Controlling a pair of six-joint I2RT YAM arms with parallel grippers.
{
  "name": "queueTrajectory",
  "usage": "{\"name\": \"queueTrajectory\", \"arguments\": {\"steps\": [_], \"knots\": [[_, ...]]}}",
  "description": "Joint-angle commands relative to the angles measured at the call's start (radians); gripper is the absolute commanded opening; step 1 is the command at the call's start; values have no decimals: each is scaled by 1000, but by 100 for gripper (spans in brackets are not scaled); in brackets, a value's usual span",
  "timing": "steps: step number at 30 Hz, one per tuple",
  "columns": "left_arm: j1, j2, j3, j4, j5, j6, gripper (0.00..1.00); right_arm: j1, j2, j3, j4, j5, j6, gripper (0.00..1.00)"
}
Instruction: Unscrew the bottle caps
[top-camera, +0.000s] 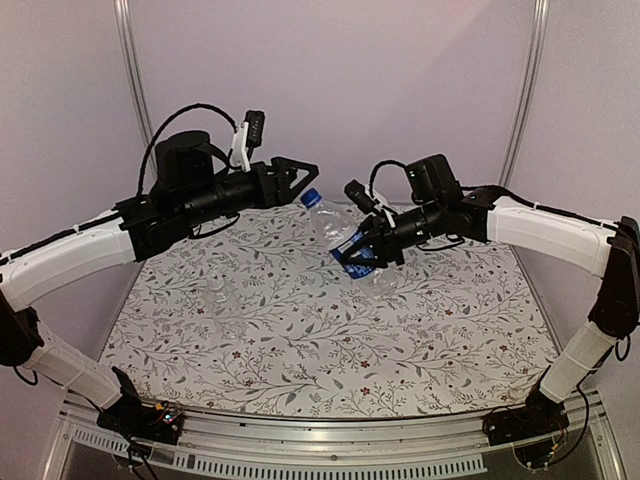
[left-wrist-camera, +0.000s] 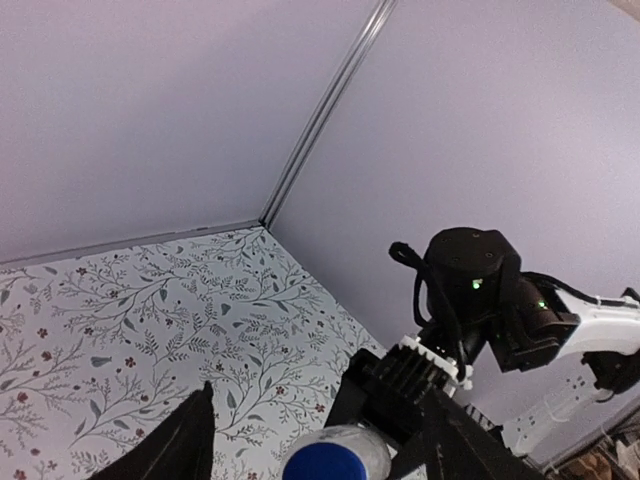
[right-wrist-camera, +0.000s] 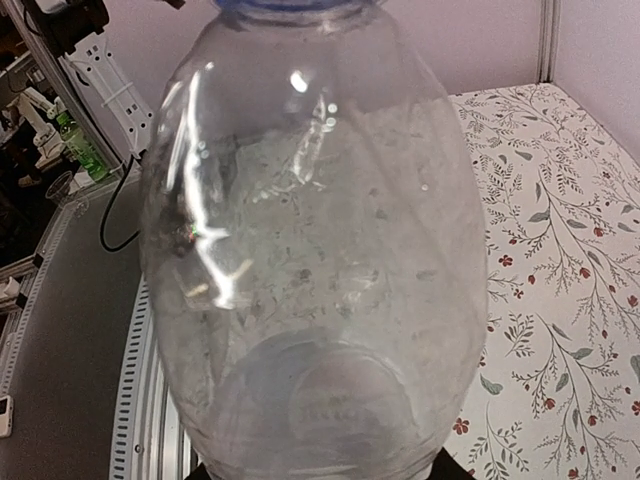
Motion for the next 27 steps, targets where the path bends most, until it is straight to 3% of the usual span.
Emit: {"name": "queueTrajectory", "arguments": {"steps": [1, 8, 13, 18, 27], "knots": [[27, -15, 2, 80, 102, 69, 76, -3, -18, 9, -17, -29, 5, 39], [70, -21, -36, 159, 338, 138, 88, -3, -19, 8, -20, -89, -5, 39], [120, -21, -64, 237, 576, 168, 89, -3, -20, 9, -23, -177, -22, 39], [140, 17, -53, 312, 757, 180, 86, -2, -18, 14, -28, -262, -35, 40], [141, 115, -20, 443, 886, 117, 73, -2, -8, 23, -37, -329, -43, 40]]}}
